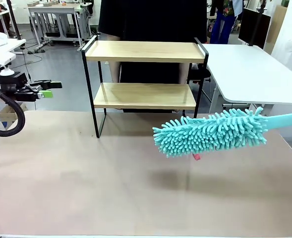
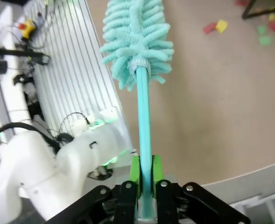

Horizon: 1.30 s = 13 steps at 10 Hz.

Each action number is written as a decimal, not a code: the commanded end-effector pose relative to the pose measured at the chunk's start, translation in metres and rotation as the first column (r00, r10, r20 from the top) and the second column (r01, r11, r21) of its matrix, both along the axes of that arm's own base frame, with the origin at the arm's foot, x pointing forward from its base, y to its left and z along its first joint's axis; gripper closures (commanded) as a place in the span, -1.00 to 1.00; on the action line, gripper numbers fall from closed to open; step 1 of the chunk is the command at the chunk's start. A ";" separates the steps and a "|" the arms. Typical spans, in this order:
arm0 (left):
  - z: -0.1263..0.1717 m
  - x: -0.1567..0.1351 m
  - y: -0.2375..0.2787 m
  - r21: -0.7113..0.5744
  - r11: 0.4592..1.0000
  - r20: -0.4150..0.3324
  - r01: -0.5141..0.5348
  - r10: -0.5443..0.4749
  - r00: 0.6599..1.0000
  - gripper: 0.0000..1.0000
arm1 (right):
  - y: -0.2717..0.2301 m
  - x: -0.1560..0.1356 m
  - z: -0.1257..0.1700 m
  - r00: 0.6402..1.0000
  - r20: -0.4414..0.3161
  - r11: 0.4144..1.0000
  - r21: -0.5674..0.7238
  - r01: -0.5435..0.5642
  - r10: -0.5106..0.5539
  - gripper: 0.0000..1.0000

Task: Clean the shelf.
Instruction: Hand the Duster back to the human.

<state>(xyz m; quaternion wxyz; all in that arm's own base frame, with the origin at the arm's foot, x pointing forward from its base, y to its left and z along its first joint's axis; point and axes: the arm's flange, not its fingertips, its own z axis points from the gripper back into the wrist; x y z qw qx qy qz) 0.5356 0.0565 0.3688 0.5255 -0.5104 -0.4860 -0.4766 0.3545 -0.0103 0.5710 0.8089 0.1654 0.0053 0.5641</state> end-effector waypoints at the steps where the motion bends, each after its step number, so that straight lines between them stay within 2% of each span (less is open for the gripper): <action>1: 0.006 -0.026 -0.024 0.059 0.998 -0.049 -0.012 0.015 0.999 -1.00 | -0.008 0.018 -0.001 0.996 0.063 0.995 0.071 -0.071 0.066 0.74; 4: -0.010 -0.062 -0.055 0.053 0.999 -0.077 -0.001 0.005 0.997 -1.00 | -0.014 0.032 0.000 0.990 0.115 0.985 0.138 -0.101 0.086 0.74; 6: -0.016 -0.086 -0.070 0.022 1.000 -0.066 -0.022 0.023 0.998 -1.00 | -0.014 0.040 0.004 0.982 0.132 0.973 0.169 -0.155 0.134 0.74; 8: -0.019 -0.091 -0.074 -0.002 0.999 -0.058 -0.048 0.047 0.997 -1.00 | -0.008 0.049 0.007 0.975 0.138 0.963 0.184 -0.198 0.174 0.74; 9: -0.019 -0.093 -0.074 -0.020 0.999 -0.077 -0.044 0.043 0.996 -1.00 | -0.006 0.050 0.008 0.974 0.140 0.957 0.202 -0.207 0.181 0.74; 10: -0.017 -0.091 -0.074 -0.016 1.000 -0.109 -0.004 0.002 0.994 -1.00 | -0.004 0.051 0.009 0.977 0.123 0.960 0.201 -0.197 0.174 0.74; 13: -0.022 -0.090 -0.071 0.003 1.000 -0.087 -0.018 0.018 0.996 -1.00 | -0.002 0.045 0.003 0.980 0.133 0.972 0.164 -0.167 0.146 0.74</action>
